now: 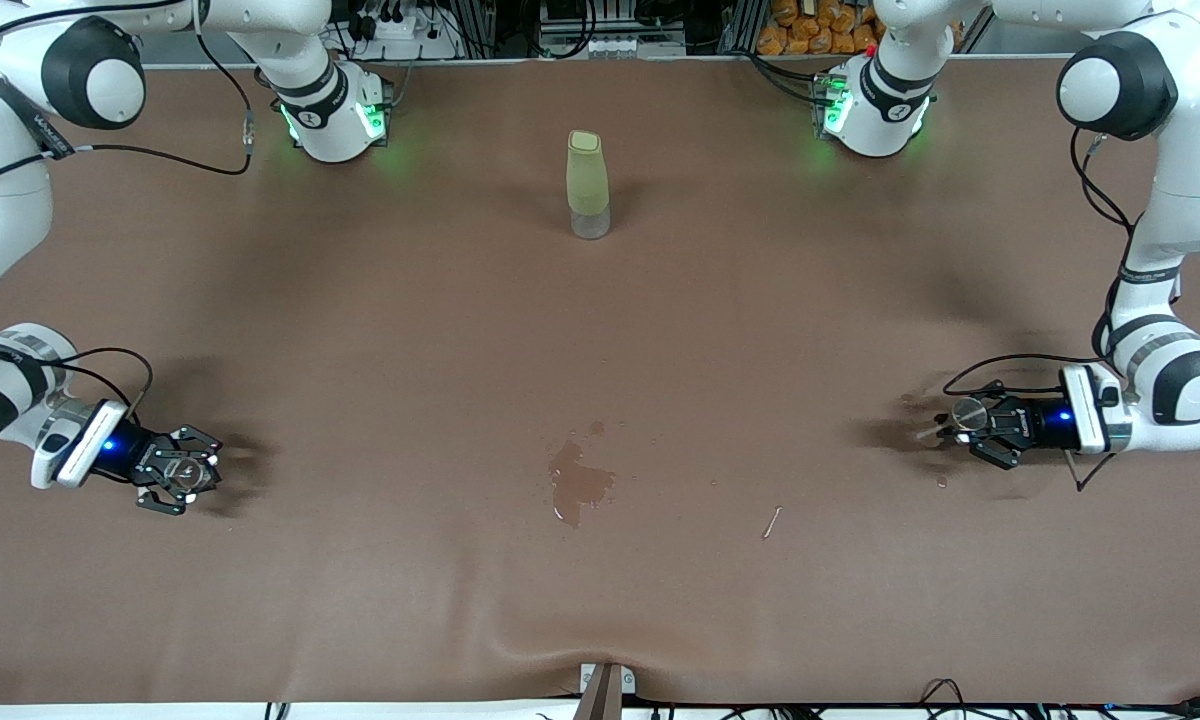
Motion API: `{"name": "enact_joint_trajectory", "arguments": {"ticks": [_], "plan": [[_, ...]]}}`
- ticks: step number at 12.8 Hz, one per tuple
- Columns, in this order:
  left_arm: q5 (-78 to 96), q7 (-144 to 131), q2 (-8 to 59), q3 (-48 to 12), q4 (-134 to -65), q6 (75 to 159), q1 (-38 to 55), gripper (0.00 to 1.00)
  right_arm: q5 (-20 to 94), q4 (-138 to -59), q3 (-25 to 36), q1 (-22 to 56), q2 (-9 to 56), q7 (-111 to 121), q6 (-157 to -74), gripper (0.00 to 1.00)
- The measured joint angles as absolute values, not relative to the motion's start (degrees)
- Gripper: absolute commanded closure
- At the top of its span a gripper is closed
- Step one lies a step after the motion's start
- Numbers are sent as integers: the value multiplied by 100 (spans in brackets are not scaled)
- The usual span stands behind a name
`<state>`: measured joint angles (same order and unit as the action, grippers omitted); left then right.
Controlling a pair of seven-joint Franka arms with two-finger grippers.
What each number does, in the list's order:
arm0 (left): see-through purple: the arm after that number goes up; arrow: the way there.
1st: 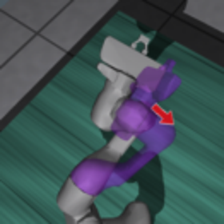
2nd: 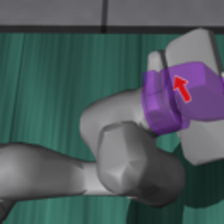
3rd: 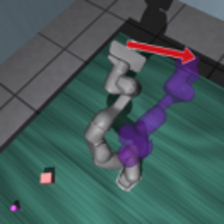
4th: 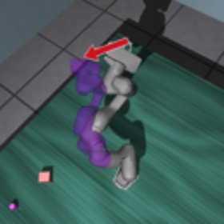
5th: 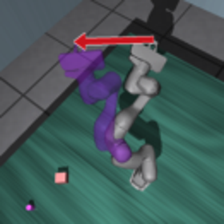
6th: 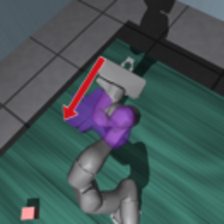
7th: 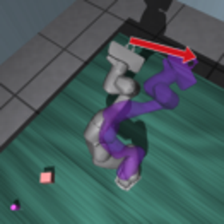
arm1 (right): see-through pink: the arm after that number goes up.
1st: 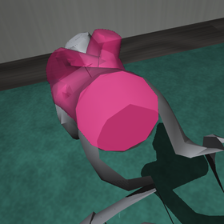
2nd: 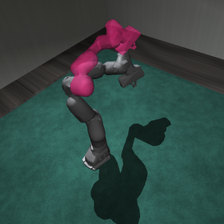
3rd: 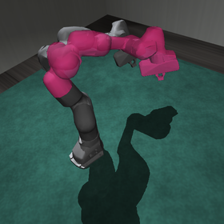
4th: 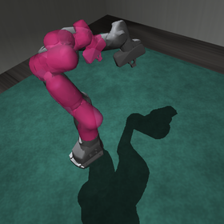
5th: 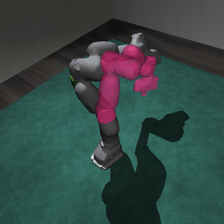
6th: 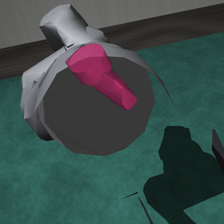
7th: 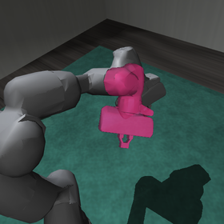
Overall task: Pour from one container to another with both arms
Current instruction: 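Lower the jigger and open the left gripper while the right gripper releases the beaker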
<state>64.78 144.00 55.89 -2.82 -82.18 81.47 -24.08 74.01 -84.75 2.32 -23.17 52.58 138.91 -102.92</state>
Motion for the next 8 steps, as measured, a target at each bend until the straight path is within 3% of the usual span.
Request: {"name": "enact_joint_trajectory", "arguments": {"ticks": [3,5,7,8], "plan": [[6478,14942,5759,-291,-8364,8146,-2375,100,7400,-8470,235,-2502,5475,14259,-10300,100],[6478,15080,5866,-295,-8374,8146,-2373,91,7401,-8466,234,-2626,5623,14337,-10300,100],[6478,15145,5919,-293,-8378,8146,-2373,67,7404,-8463,233,-2700,5752,14344,-10295,100],[6478,15148,5928,-290,-8378,8147,-2375,67,7417,-8462,228,-2715,5821,14344,-10293,99]]}}
